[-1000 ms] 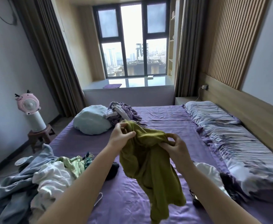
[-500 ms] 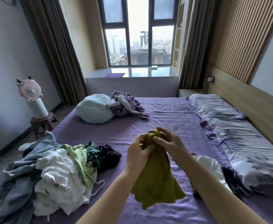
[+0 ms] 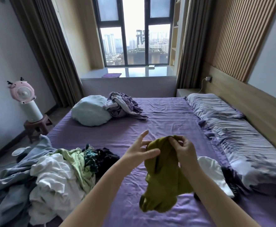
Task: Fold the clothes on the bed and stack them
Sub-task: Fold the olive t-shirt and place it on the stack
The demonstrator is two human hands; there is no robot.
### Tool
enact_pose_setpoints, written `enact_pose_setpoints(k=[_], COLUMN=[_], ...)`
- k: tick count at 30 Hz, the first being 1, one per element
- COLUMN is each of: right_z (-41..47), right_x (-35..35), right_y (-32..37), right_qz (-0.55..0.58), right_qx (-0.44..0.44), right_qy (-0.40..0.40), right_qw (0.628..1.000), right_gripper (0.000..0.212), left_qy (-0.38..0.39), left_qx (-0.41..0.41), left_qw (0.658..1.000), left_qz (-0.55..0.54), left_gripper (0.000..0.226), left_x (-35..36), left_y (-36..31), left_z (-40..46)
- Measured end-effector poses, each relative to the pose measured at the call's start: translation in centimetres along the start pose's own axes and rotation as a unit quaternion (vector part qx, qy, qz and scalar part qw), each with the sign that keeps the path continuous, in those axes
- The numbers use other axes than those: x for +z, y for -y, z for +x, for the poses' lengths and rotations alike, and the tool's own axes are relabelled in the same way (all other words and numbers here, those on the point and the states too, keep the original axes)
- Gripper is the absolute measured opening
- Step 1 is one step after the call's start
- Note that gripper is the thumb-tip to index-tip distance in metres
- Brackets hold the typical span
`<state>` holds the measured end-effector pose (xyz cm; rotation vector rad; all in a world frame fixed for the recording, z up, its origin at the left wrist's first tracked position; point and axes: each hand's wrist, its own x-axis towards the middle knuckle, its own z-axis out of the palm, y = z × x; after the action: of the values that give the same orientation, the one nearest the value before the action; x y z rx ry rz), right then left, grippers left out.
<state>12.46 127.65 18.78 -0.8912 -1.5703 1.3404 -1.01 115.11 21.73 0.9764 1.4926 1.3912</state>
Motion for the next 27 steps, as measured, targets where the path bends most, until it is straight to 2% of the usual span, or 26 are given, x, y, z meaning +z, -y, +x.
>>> enact_pose_setpoints(k=[2,4,6,8,9,11,14,17,19,21,22,23,24,27], right_z=[1.1,1.7,1.9,1.9,1.8,1.8,1.7,1.5,1.4,1.4,1.4,1.5,1.5,1.6], right_x=[0.1,-0.1,-0.8,-2.1,-2.9,-4.2,-5.3,-5.4,-5.5,-5.6,-5.6,-5.5,-5.4,-5.0], right_y=[0.1,0.2,0.6,1.4,1.9,2.7,3.6,4.6,4.9,4.8,4.6,4.4,4.5,5.1], right_qz=[0.007,-0.019,-0.074,-0.146,-0.169,-0.183,-0.185,-0.107,-0.073,-0.155,-0.215,-0.239,-0.215,-0.043], right_qx=[0.044,0.052,0.032,-0.008,-0.023,-0.034,-0.032,-0.006,0.018,0.016,-0.008,-0.032,-0.037,-0.012], right_qy=[-0.015,-0.014,-0.002,0.016,0.024,0.040,0.071,0.131,0.230,0.321,0.326,0.309,0.284,0.250], right_qw=[0.999,0.998,0.997,0.989,0.985,0.982,0.980,0.985,0.970,0.934,0.920,0.920,0.934,0.967], right_gripper=[0.010,0.013,0.015,0.016,0.017,0.019,0.024,0.024,0.028,0.047,0.041,0.026,0.013,0.009], left_qy=[0.022,-0.020,-0.092,-0.112,-0.104,-0.075,-0.043,-0.043,-0.059,-0.071,-0.076,-0.076,-0.069,-0.014], left_qx=[0.007,0.027,0.077,0.092,0.085,0.056,0.000,-0.049,-0.068,-0.068,-0.060,-0.047,-0.033,-0.008], left_qw=[0.999,0.990,0.972,0.976,0.982,0.994,0.998,0.991,0.990,0.992,0.994,0.995,0.997,0.998], left_qz=[0.034,0.136,0.201,0.163,0.130,0.063,-0.046,-0.117,-0.106,-0.079,-0.058,-0.033,-0.007,0.059], left_gripper=[0.092,0.084,0.049,0.013,0.009,0.018,0.014,0.011,0.011,0.011,0.011,0.012,0.015,0.033], left_x=[1.0,2.1,2.2,1.7,1.3,0.9,0.8,1.2,1.3,1.1,0.9,0.6,0.2,-0.8], left_y=[1.3,2.1,1.8,1.2,0.8,0.1,-0.9,-1.4,-1.6,-1.9,-2.0,-2.2,-2.5,-3.2], left_z=[-0.4,-0.1,0.7,1.3,1.4,1.5,1.6,2.1,2.4,2.5,2.6,2.6,2.5,1.9])
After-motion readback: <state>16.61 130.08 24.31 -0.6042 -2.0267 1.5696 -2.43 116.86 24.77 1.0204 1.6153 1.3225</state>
